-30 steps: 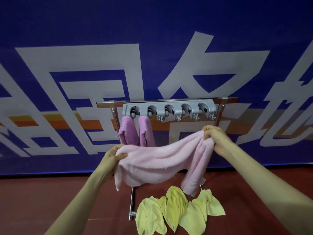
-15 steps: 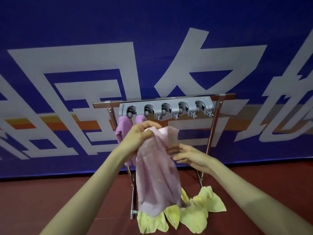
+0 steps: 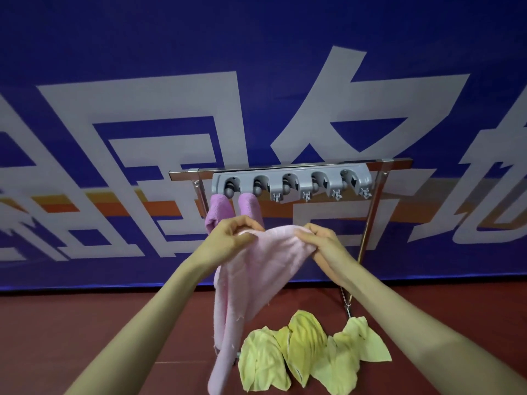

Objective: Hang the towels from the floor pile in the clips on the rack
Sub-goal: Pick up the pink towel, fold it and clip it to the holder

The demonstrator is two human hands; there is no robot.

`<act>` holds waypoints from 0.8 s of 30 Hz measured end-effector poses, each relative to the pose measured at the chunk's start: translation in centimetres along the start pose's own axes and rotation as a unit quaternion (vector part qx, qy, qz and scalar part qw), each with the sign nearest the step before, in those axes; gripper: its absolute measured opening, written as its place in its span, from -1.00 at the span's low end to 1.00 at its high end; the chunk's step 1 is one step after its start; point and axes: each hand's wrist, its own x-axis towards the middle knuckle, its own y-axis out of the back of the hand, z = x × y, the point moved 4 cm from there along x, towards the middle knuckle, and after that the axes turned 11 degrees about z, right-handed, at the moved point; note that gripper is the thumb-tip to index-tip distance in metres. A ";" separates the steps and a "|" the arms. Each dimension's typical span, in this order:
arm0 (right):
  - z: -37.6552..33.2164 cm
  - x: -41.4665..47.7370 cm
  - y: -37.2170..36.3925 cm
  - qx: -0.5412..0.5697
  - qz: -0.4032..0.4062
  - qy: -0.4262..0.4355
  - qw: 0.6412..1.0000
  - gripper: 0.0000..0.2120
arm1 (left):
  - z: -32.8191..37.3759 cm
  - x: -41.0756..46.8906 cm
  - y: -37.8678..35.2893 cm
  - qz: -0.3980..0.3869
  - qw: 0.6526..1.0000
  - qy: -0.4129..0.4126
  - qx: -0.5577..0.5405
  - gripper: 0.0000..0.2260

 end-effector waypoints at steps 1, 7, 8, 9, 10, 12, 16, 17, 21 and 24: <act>-0.2 0.2 0.1 0.006 0.015 0.000 1.000 -0.71 | -0.6 -0.1 0.3 -0.016 1.000 0.020 -0.018 -0.90; -1.8 0.4 0.2 0.037 0.109 0.038 0.993 -0.72 | -5.4 -1.0 0.9 -0.107 0.987 0.086 0.085 -0.71; -2.1 0.3 0.2 0.036 0.113 0.045 0.992 -0.72 | -6.0 -1.1 0.9 -0.109 0.985 0.094 0.099 -0.69; -2.4 0.3 0.2 0.034 0.119 0.050 0.991 -0.71 | -6.7 -1.2 1.1 -0.107 0.983 0.102 0.109 -0.70; -2.7 0.3 0.3 0.033 0.128 0.053 0.990 -0.68 | -7.3 -1.2 1.2 -0.104 0.982 0.109 0.117 -0.73; -3.4 0.3 0.9 0.034 0.146 0.056 0.987 -0.65 | -8.5 -1.3 1.6 -0.098 0.979 0.119 0.135 -0.80; -5.0 0.5 2.8 0.059 0.181 0.063 0.980 -0.67 | -10.2 -1.5 2.5 -0.077 0.968 0.121 0.206 -0.81; -5.3 0.6 3.3 0.063 0.189 0.064 0.978 -0.67 | -10.5 -1.6 2.7 -0.077 0.966 0.124 0.213 -0.80; -6.2 0.9 5.3 0.087 0.212 0.058 0.972 -0.71 | -12.0 -1.8 3.7 -0.072 0.963 0.156 0.208 -0.68; -6.6 0.9 6.3 0.082 0.220 0.053 0.970 -0.64 | -11.9 -1.9 3.7 -0.031 0.972 0.172 0.156 -0.65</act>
